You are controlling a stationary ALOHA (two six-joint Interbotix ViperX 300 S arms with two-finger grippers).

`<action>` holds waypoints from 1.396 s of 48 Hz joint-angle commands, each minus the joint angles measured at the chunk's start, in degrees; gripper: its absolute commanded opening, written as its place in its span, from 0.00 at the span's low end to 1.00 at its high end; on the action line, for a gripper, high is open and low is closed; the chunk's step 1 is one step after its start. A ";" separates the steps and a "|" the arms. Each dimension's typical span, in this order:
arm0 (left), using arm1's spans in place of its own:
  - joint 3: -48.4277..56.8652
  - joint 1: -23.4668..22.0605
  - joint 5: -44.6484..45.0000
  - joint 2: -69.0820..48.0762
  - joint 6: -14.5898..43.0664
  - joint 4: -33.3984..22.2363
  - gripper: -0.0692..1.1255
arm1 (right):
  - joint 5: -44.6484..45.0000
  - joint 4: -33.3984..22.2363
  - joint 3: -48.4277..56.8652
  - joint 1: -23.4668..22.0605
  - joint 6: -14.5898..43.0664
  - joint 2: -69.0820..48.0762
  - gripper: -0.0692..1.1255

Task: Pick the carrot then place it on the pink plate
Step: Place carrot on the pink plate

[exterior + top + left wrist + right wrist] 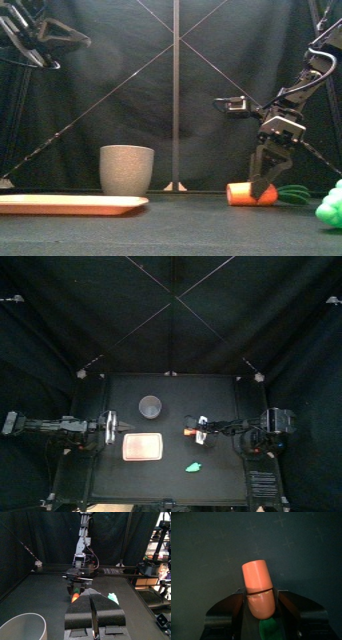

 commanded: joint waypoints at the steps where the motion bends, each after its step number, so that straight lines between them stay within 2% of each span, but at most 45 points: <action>1: -0.88 0.09 -0.35 0.00 0.00 -0.09 0.03 | -0.09 0.00 -1.41 -0.09 -0.18 0.35 0.57; 5: -0.88 0.09 -0.35 0.00 0.00 -0.09 0.03 | -0.09 0.00 -2.02 0.09 -0.26 0.79 0.51; 12: -0.88 0.00 -0.35 0.00 0.00 0.00 0.03 | 0.35 -0.09 -4.92 0.79 -0.09 -0.70 0.50; 28: -1.14 0.09 -0.35 -0.09 0.09 0.09 0.03 | 4.04 -2.29 -18.28 7.29 -0.18 -2.11 0.50; 45: -1.14 0.09 -0.44 -0.44 0.09 0.18 0.03 | 4.75 -3.69 -32.34 11.87 -0.62 10.11 0.50; 67: -0.88 0.00 -0.35 -0.70 0.09 0.18 0.03 | 8.44 -5.10 -51.50 13.36 -0.79 26.98 0.51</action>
